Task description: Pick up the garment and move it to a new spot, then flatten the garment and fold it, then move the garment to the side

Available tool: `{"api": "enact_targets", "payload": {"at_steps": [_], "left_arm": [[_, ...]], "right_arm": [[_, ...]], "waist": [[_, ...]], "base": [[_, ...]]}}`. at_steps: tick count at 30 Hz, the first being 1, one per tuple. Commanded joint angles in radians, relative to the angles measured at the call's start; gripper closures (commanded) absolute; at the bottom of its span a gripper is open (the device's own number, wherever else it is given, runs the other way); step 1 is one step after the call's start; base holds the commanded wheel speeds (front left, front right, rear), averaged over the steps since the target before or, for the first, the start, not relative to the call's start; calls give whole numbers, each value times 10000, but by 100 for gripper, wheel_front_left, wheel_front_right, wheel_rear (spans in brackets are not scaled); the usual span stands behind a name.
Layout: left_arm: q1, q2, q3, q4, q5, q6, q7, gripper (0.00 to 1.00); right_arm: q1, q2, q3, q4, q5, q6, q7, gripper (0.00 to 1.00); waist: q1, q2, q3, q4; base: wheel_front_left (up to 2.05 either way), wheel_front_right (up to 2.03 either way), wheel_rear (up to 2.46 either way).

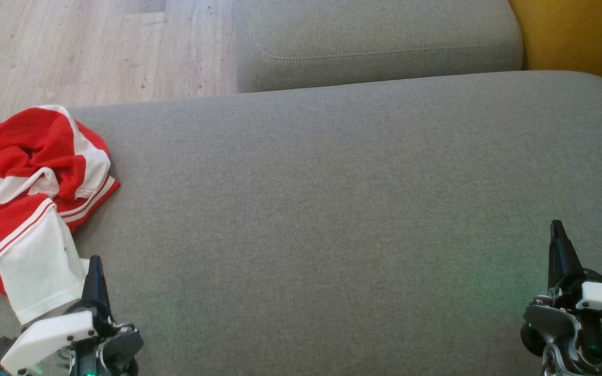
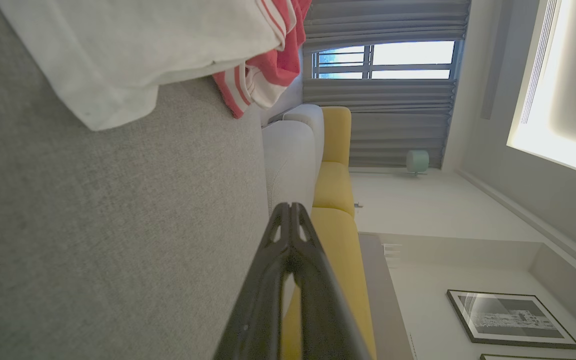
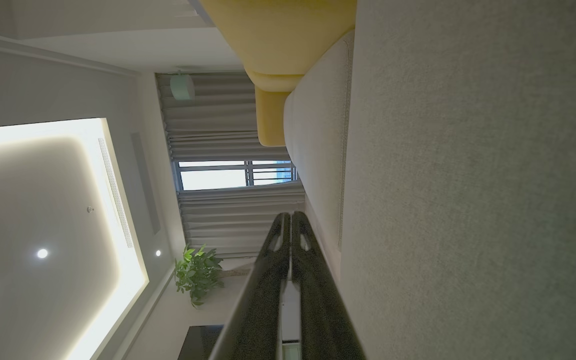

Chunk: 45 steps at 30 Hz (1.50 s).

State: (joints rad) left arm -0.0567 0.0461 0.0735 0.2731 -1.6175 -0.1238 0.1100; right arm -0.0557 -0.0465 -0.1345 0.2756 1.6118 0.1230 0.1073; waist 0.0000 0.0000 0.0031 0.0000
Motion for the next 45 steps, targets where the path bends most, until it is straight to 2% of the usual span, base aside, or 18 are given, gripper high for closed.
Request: {"api": "enact_targets", "payload": {"at_steps": [1,28,29,35,45], "left_arm": [[-512,41,400,-283,86,-69,30,100],[-512,41,400,-283,86,-69,30,100],[-1,0,0,-1,0,0,0,0],[292,-24,-99,545,11,7,-27,0],[345,-19,-156,283,701,1,-325,0]], "right_arm": [[-522,-37,210,-309,-29,77,57,100],[-522,-37,210,-309,-28,77,57,100],[-1,0,1,-1,0,0,0,0],[324,28,60,572,-1,-3,-20,0],[291,21,399,488,-705,3,-322,0]], "waist": [[0,0,0,0],[0,0,0,0],[0,0,0,0],[0,0,5,-1],[0,0,-55,-38]], "base": [[0,0,0],[0,0,0],[0,0,0],[0,0,0],[0,0,0]]}}
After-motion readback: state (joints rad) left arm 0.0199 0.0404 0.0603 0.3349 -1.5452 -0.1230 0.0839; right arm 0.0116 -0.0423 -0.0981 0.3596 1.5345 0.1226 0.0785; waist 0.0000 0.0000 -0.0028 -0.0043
